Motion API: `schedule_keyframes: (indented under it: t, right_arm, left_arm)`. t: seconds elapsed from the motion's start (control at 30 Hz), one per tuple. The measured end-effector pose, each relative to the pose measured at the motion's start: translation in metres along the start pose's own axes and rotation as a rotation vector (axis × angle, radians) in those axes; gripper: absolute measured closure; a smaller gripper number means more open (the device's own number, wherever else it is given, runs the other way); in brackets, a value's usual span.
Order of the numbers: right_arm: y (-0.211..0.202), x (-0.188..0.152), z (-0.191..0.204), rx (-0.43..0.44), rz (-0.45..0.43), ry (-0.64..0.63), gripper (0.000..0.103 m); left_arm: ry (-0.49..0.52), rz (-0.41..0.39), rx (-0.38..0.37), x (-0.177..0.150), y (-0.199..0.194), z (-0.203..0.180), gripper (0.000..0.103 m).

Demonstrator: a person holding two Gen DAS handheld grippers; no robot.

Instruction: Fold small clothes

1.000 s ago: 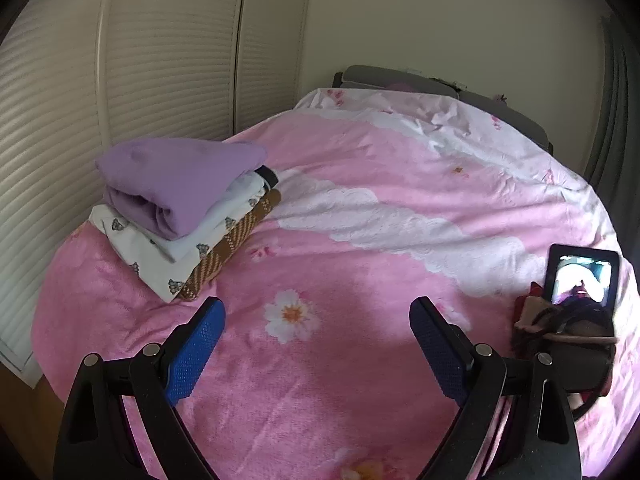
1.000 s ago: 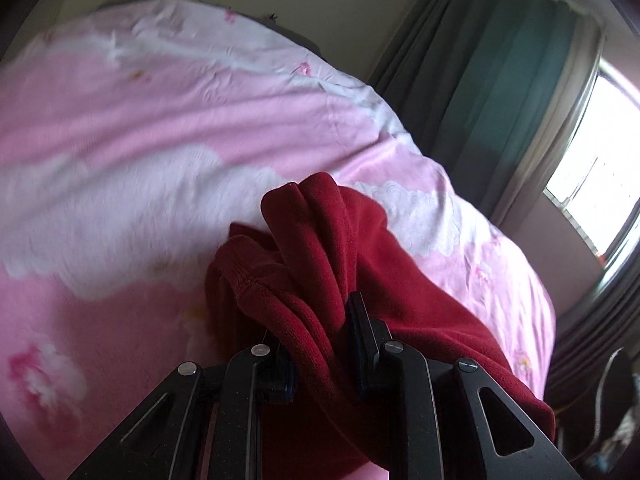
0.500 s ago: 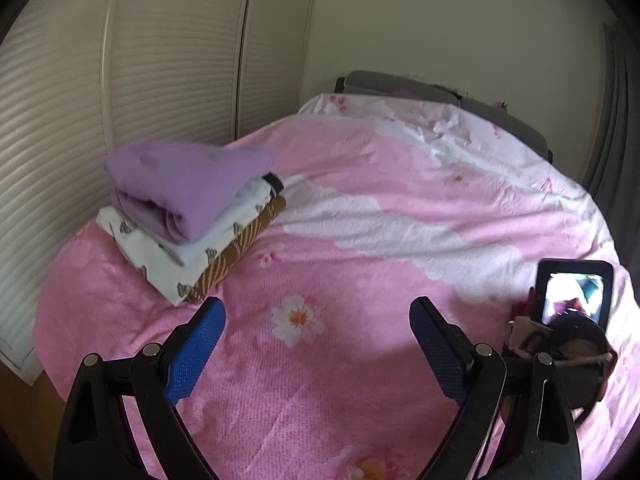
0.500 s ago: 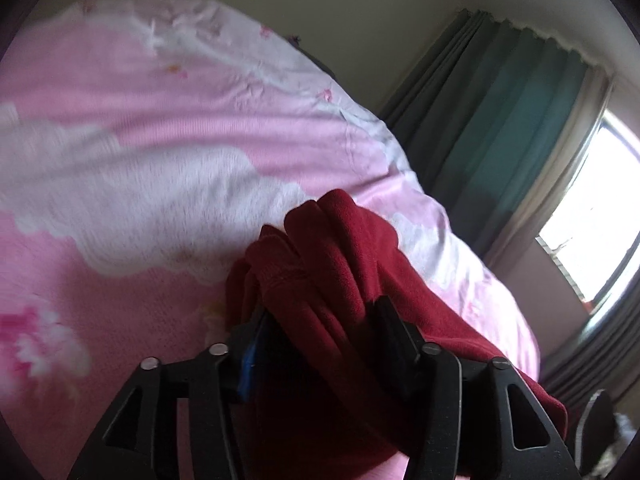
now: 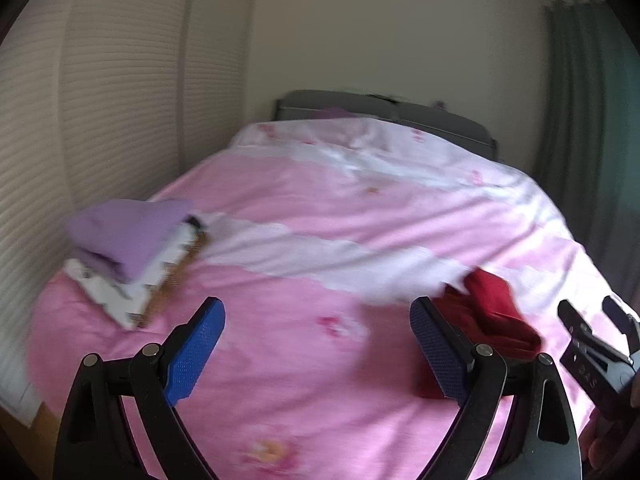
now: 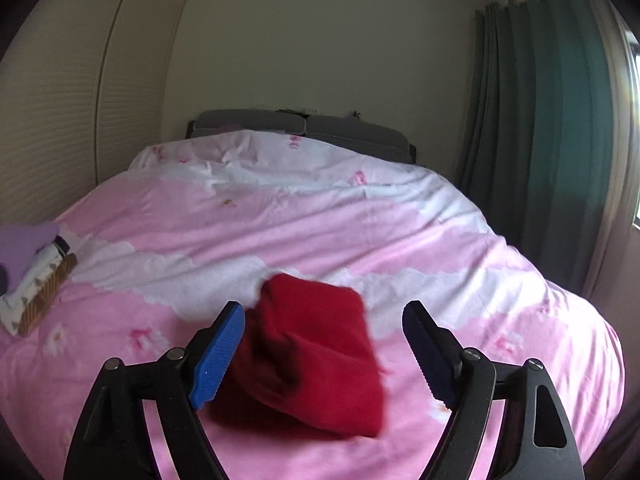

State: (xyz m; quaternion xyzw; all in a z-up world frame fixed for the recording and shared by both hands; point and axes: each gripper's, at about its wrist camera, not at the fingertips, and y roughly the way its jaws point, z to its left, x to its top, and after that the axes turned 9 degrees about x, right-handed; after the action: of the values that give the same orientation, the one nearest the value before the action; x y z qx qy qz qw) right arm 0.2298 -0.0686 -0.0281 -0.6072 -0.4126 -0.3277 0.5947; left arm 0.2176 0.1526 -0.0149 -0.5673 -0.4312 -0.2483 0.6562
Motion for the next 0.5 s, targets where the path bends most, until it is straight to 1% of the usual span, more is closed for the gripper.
schedule_keyframes:
  t: [0.1, 0.2, 0.27, 0.3, 0.33, 0.4, 0.5]
  right_arm:
    - [-0.001, -0.019, -0.035, 0.073, 0.031, 0.003, 0.021]
    - [0.005, -0.041, -0.068, 0.115, 0.062, 0.013, 0.021]
    - [0.008, -0.053, -0.083, 0.162, 0.066, 0.026, 0.021]
    - [0.009, -0.06, -0.09, 0.197, 0.065, 0.03, 0.021]
    - [0.01, -0.065, -0.091, 0.22, 0.066, 0.029, 0.021]
    - [0.015, -0.077, -0.094, 0.27, 0.07, 0.013, 0.021]
    - [0.021, -0.091, -0.088, 0.305, 0.049, -0.036, 0.021]
  left_arm:
    - [0.045, 0.016, -0.087, -0.008, -0.001, -0.043, 0.008]
    - [0.1, 0.034, -0.195, -0.015, 0.001, -0.089, 0.009]
    - [0.132, 0.062, -0.235, -0.018, 0.008, -0.114, 0.009]
    - [0.139, 0.086, -0.272, -0.019, 0.015, -0.125, 0.009]
    - [0.135, 0.109, -0.298, -0.02, 0.02, -0.131, 0.009]
    - [0.11, 0.18, -0.343, -0.022, 0.04, -0.139, 0.009]
    - [0.071, 0.256, -0.392, -0.028, 0.065, -0.141, 0.009]
